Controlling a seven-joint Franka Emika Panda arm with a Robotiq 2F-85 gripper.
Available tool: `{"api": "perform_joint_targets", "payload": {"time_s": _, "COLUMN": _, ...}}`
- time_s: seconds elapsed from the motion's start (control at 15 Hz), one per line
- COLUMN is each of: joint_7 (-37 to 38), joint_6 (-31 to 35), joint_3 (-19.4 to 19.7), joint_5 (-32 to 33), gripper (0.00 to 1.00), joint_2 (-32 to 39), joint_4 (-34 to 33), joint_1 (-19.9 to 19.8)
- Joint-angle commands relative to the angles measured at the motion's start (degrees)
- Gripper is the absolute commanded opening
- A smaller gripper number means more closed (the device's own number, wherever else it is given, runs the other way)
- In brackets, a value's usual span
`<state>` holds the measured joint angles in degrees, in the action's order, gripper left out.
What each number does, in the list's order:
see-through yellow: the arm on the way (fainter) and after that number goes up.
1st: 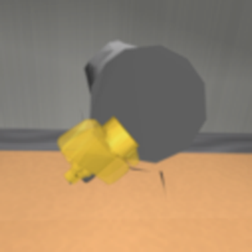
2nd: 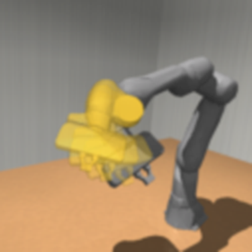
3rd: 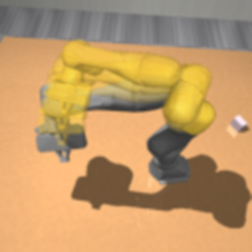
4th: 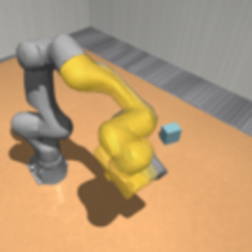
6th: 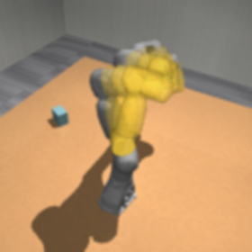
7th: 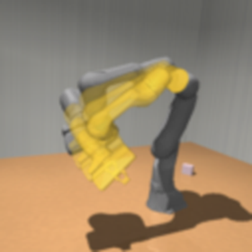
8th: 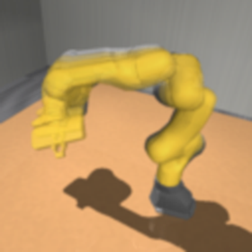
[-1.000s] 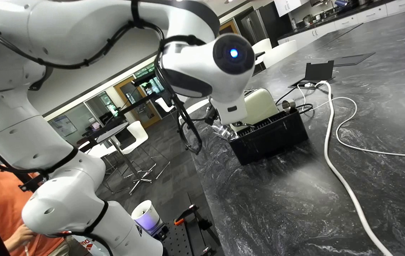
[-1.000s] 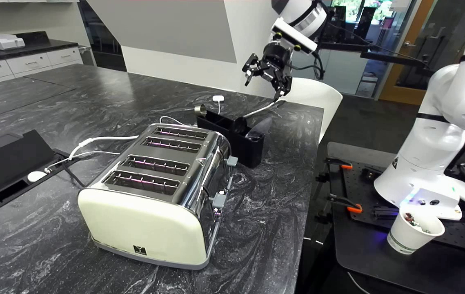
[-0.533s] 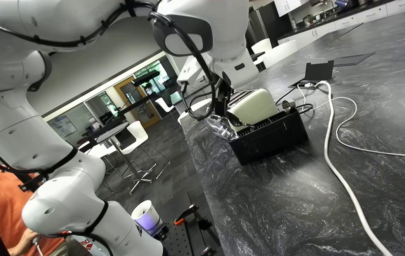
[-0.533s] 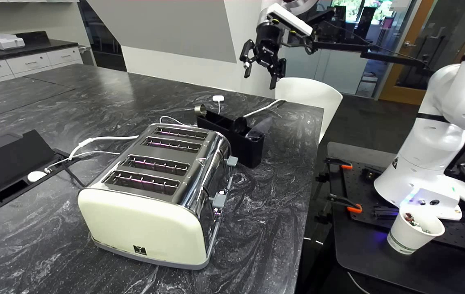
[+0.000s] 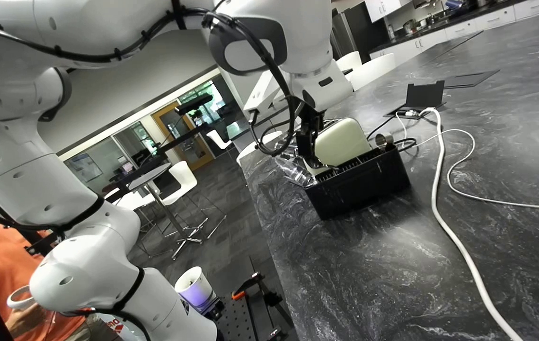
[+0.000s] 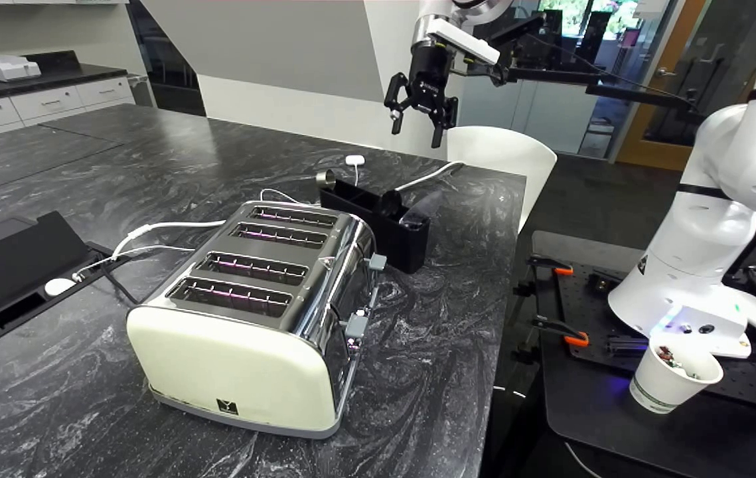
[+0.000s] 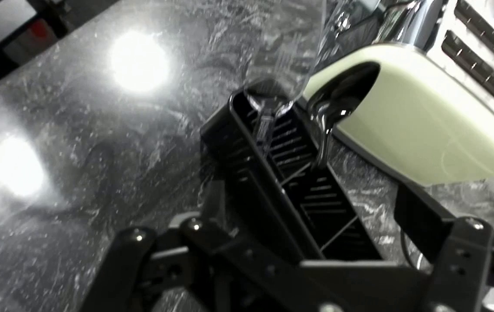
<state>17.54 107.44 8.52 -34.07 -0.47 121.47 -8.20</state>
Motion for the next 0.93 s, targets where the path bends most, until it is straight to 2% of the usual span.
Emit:
{"api": "perform_joint_targets", "payload": {"time_s": 0.0, "joint_7": 4.85, "joint_6": 11.48, "joint_3": -2.34, "joint_5": 7.63, "gripper": 1.00, "joint_2": 1.97, "joint_4": 0.31, "joint_1": 2.02}}
{"api": "perform_joint_targets", "payload": {"time_s": 0.27, "joint_7": 7.70, "joint_6": 20.86, "joint_3": -4.39, "joint_5": 20.96, "gripper": 1.00, "joint_2": 4.51, "joint_4": 1.45, "joint_1": 4.73}}
{"api": "perform_joint_targets", "payload": {"time_s": 0.6, "joint_7": 10.56, "joint_6": 29.87, "joint_3": -4.66, "joint_5": 38.94, "gripper": 1.00, "joint_2": 5.10, "joint_4": 4.34, "joint_1": 7.55}}
{"api": "perform_joint_targets", "payload": {"time_s": 0.73, "joint_7": 9.09, "joint_6": 32.16, "joint_3": -5.00, "joint_5": 39.92, "gripper": 1.00, "joint_2": 4.84, "joint_4": 5.16, "joint_1": 7.77}}
{"api": "perform_joint_targets", "payload": {"time_s": 0.87, "joint_7": 5.99, "joint_6": 32.29, "joint_3": -5.63, "joint_5": 36.95, "gripper": 1.00, "joint_2": 4.59, "joint_4": 5.51, "joint_1": 7.68}}
